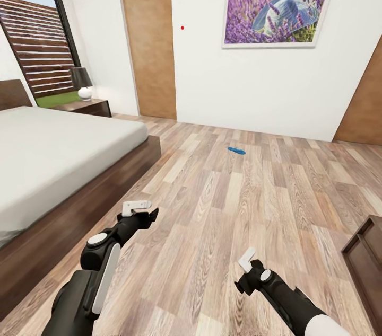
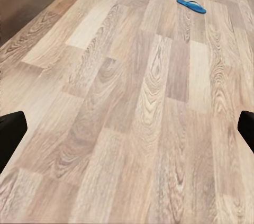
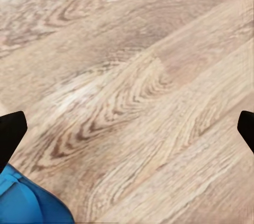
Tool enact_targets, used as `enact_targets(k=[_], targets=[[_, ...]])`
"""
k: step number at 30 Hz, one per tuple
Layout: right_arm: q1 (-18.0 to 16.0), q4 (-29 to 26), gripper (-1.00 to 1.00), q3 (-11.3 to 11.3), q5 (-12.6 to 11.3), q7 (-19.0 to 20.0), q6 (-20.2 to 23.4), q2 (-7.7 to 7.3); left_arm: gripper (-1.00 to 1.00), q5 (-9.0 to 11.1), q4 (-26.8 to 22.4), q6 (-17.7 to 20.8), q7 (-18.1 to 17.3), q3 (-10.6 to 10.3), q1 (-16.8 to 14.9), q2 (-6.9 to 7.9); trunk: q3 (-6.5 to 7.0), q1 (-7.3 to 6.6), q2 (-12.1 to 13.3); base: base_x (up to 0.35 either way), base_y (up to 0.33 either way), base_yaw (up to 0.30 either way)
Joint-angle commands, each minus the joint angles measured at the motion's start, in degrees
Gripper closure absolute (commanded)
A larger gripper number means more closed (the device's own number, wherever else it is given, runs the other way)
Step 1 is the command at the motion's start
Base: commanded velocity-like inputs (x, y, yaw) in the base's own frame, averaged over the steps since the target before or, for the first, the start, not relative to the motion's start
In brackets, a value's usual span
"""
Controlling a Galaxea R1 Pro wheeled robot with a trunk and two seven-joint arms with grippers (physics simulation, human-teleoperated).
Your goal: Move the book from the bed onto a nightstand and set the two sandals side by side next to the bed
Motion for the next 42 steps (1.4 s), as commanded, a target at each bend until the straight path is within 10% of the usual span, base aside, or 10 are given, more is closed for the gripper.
enact_targets(k=[1, 14, 30, 42], targets=[[-0.02, -0.16, -1.0, 0.18, 0.58, 0.27, 0.34, -0.03, -1.0, 0.42, -0.23, 0.37, 0.03, 0.14, -0.03, 0.0, -0.28, 0.01, -0.04, 0.0, 0.0, 0.0], [-0.02, 0.34, -1.0, 0.23, 0.87, 0.26, 0.29, -0.02, -1.0, 0.86, -1.41, 0.68, 0.33, -0.1, -0.03, 0.04, -3.16, 0.35, -0.22, 0.0, 0.0, 0.0], [-0.08, 0.03, -1.0, 0.19, 6.73, 2.08, 0.28, -0.18, -1.0, 0.87, -1.4, 0.68, 0.26, -0.38, -0.03, -0.08, -6.71, 0.76, -0.43, 0.0, 0.0, 0.0], [-0.11, -0.15, -1.0, -0.1, 15.81, 8.0, 0.14, -0.24, -1.0, 0.95, -1.48, 0.6, 0.1, -0.5, -0.03, -0.12, -9.37, 1.07, -0.59, 0.0, 0.0, 0.0]])
